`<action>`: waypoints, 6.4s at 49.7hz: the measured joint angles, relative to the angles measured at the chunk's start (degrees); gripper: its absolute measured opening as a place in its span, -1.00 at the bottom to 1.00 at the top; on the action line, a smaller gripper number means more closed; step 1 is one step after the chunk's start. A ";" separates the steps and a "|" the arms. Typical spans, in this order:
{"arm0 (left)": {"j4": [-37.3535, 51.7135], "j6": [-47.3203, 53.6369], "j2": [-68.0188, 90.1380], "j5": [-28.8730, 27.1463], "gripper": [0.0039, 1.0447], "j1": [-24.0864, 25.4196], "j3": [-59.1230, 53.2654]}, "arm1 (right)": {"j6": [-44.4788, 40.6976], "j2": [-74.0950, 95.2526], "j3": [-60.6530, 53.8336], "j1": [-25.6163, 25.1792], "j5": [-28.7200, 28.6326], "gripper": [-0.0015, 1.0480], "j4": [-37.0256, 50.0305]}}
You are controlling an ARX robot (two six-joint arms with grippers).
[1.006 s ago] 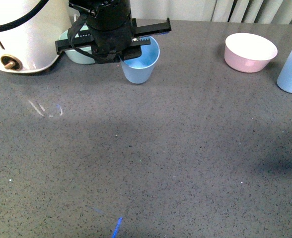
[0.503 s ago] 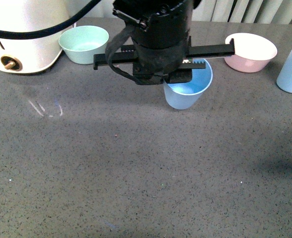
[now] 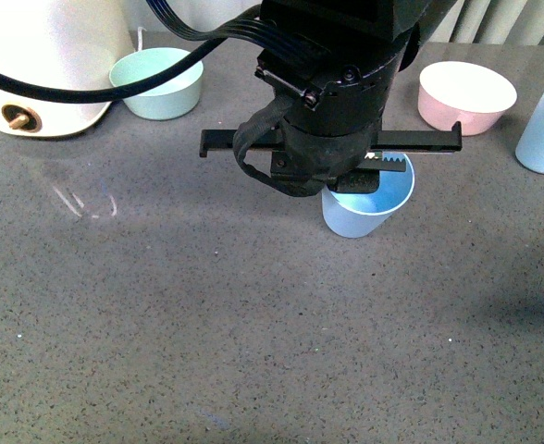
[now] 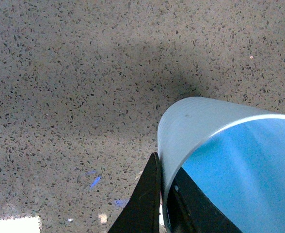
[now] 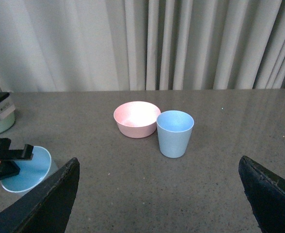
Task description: Stack blue cups with both arms
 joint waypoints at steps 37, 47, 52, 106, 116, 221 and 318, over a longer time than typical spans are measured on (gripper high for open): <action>3.43 0.87 -0.92 0.44 0.85 -0.11 0.50 | 0.00 0.00 0.00 0.00 0.02 0.83 0.00; 5.20 0.96 -4.52 1.38 0.84 1.97 -1.05 | 0.00 0.00 0.00 0.00 0.02 0.83 0.00; 7.08 1.25 -7.08 1.99 0.84 3.76 -3.56 | 0.00 0.00 0.00 0.00 0.02 0.83 0.00; 78.90 31.93 -55.06 10.56 -0.97 41.77 -75.58 | 0.00 0.00 0.00 0.00 0.00 0.83 0.00; 73.79 32.06 -62.69 10.62 -0.97 41.88 -78.40 | 0.00 0.00 0.00 0.00 0.00 0.83 0.00; 18.69 32.11 -122.27 10.71 -0.91 41.88 -81.94 | 0.00 0.00 0.00 0.00 0.00 0.83 0.00; 18.69 32.24 -122.29 10.71 0.83 41.88 -81.94 | -49.75 105.72 57.44 -6.34 -7.41 0.83 5.62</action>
